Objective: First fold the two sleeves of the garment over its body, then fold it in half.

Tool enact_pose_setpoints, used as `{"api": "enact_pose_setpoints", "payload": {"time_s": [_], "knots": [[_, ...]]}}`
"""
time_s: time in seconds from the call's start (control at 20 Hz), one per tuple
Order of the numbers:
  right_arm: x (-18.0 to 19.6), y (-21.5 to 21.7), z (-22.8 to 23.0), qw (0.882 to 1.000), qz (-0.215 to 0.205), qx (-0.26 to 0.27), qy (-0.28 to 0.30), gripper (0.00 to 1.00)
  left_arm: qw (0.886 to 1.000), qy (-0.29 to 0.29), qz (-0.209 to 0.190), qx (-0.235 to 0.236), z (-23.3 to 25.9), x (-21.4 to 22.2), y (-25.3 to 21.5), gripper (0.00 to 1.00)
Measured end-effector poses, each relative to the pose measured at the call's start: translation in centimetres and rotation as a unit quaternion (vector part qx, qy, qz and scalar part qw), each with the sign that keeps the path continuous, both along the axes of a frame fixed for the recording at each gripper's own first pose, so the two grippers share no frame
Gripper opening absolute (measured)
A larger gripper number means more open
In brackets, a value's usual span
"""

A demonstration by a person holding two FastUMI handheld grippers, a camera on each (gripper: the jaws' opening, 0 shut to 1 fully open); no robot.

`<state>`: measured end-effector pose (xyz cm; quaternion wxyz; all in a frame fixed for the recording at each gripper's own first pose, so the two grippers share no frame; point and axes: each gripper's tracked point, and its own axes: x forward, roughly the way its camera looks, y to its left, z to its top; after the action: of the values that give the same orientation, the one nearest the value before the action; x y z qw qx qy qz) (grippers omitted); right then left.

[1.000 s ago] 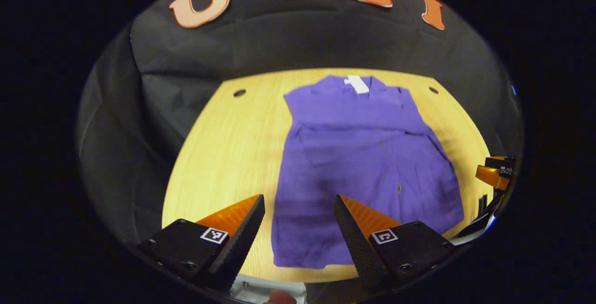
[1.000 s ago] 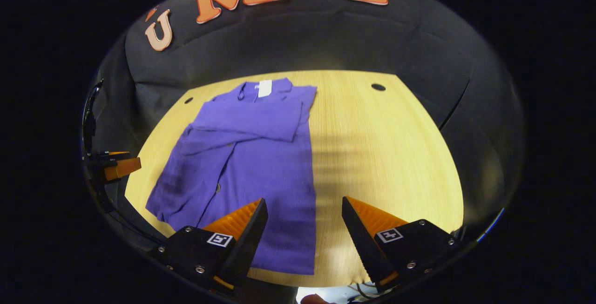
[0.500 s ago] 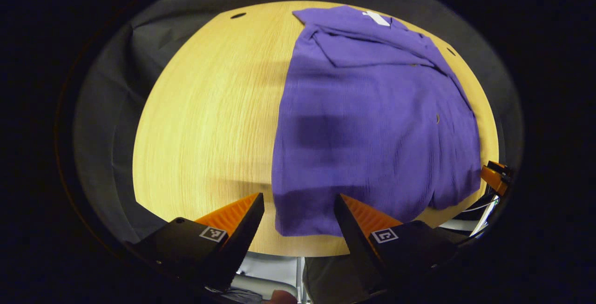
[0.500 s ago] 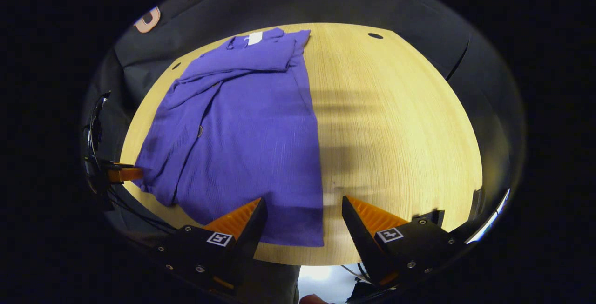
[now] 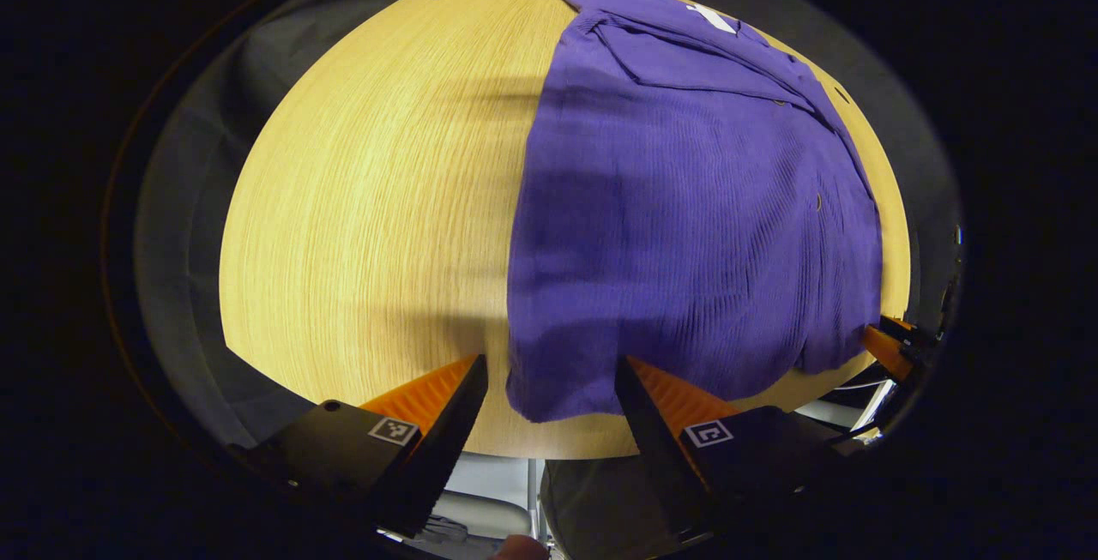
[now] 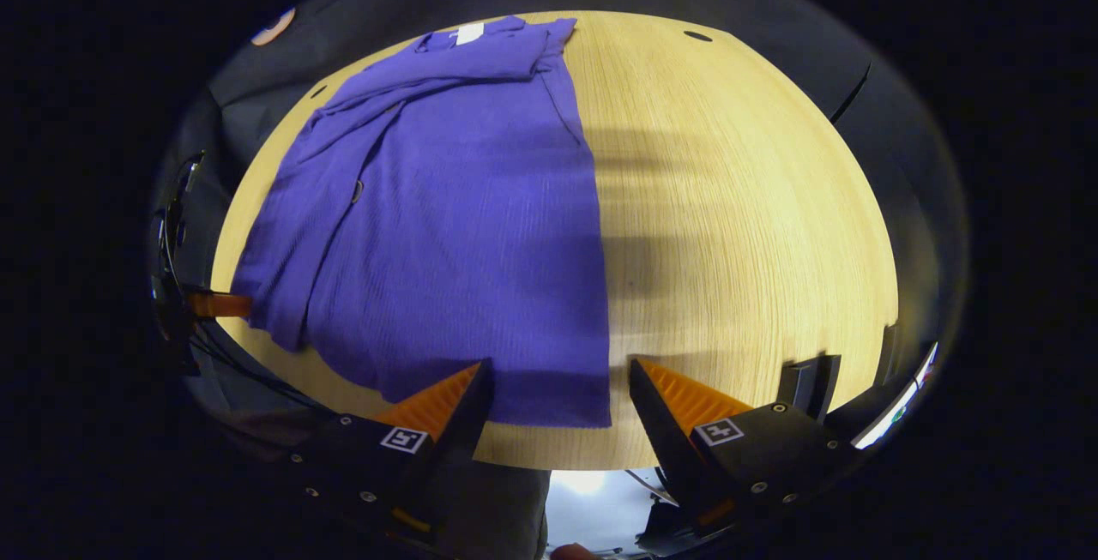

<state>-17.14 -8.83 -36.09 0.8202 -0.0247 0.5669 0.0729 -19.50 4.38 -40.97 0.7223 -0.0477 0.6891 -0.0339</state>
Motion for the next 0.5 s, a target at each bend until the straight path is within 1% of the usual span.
{"api": "enact_pose_setpoints", "payload": {"time_s": [0.1,0.15,0.3,0.35,0.4,0.45,0.5], "knots": [[-0.1,0.0,-0.1,1.0,-0.004,-0.001,0.006,0.96,1.0,0.002,-0.002,0.005,0.0,0.0,0.1,0.97],[-0.5,0.3,-0.2,1.0,-0.005,0.003,0.013,0.96,1.0,0.006,0.003,0.007,0.0,0.0,0.0,0.97],[-0.9,0.2,-0.4,1.0,0.01,-0.015,0.026,0.98,0.999,0.025,0.029,0.005,-0.1,0.0,-0.2,0.97],[-0.8,0.7,-0.3,0.999,0.011,-0.011,0.029,0.93,0.999,0.03,0.032,0.003,0.0,0.2,-0.6,0.96],[-0.8,0.8,-0.5,0.999,0.005,-0.015,0.033,0.88,0.999,0.036,0.027,0.0,-0.3,0.0,-0.9,0.89],[-0.8,1.3,-0.5,0.999,-0.003,-0.003,0.039,0.72,0.999,0.041,0.021,-0.005,-0.3,0.0,-1.4,0.85],[-0.7,1.6,-0.4,0.999,-0.011,0.003,0.042,0.61,0.999,0.043,0.017,-0.013,-0.2,0.0,-2.0,0.7]]}}
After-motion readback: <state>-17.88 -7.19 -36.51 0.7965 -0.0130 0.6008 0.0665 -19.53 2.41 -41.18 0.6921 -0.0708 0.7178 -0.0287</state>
